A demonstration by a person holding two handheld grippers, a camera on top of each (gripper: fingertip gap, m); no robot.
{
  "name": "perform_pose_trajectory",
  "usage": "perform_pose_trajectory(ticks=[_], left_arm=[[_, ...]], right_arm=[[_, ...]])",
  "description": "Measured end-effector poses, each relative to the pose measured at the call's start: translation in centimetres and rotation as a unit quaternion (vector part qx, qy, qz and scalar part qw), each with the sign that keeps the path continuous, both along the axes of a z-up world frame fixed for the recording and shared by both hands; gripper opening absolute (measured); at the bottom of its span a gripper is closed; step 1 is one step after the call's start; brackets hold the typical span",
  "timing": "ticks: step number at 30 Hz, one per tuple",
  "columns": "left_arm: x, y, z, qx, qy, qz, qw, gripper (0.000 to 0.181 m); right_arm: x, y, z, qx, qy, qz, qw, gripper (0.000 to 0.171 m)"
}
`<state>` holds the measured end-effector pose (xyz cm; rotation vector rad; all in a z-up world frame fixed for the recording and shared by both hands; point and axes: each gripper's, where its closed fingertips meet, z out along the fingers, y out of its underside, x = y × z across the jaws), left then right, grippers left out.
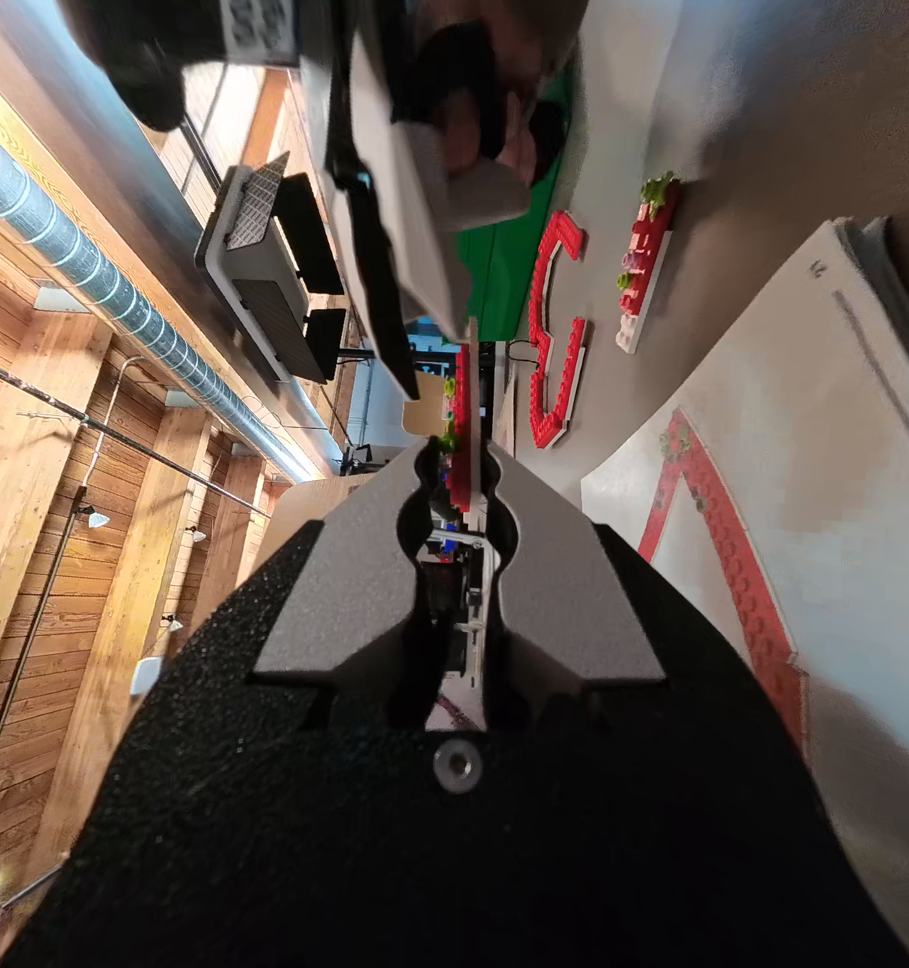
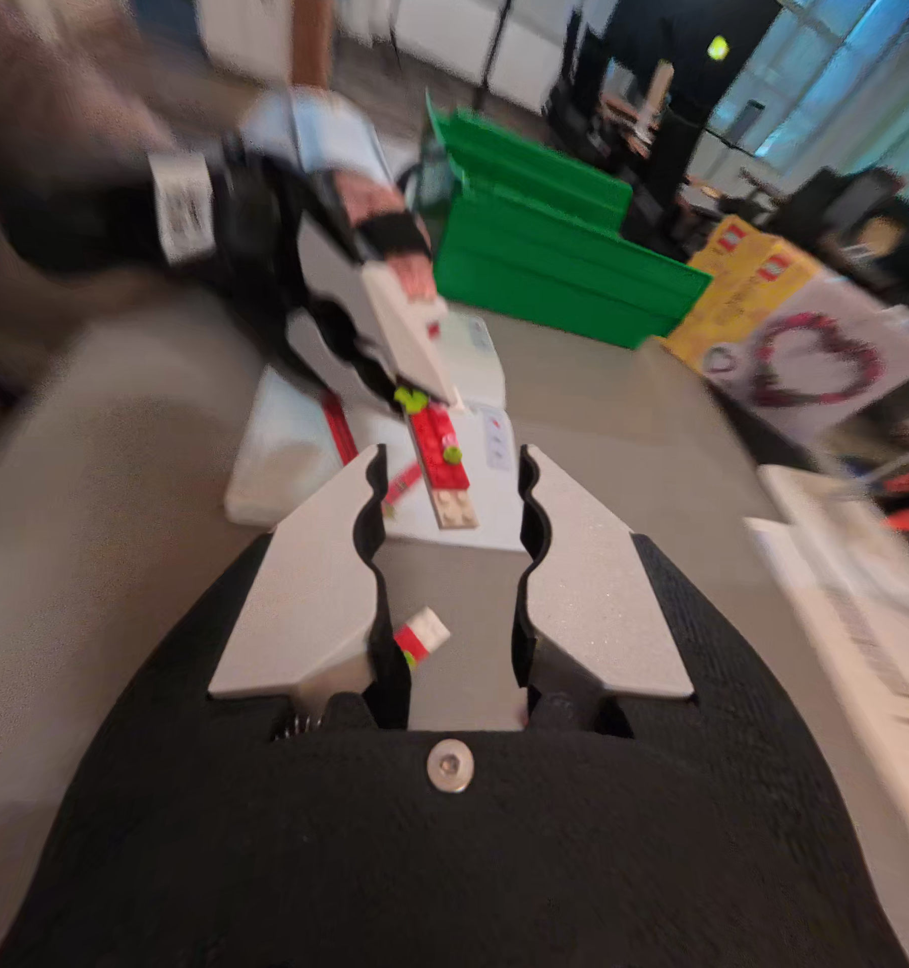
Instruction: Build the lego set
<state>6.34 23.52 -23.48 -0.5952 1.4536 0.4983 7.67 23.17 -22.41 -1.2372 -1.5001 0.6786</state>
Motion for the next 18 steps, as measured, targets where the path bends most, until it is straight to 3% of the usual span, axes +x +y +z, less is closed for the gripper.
perform_pose_trajectory(ticks=[2, 4, 8, 11, 18], left_arm=[[-0.1, 0.3, -0.1, -0.013, -0.003, 0.005, 1.0, 0.011], [-0.1, 0.4, -0.2, -0.02, -0.003, 0.008, 1.0, 0.011], [-0.2, 0.5, -0.1, -0.029, -0.008, 0.01, 1.0, 0.012], [-0.2, 0.5, -0.1, -0.035, -0.013, 0.012, 0.999, 0.011], [-0.3, 0.8, -0.5, -0.049, -0.008, 0.017, 0.999, 0.011]], right_arm=[[0.3, 0.5, -1.2, 0.152, -0.077, -0.038, 0.985, 0.052], [0.3, 0.8, -2.1, 0.275, -0.141, -0.057, 0.949, 0.053], [-0.1, 1.3, -2.1, 0.425, -0.179, -0.098, 0.882, 0.043], [-0.2, 1.5, -1.9, 0.48, -0.187, -0.117, 0.849, 0.034], [-0.6, 1.4, -1.6, 0.505, -0.18, -0.131, 0.834, 0.03]])
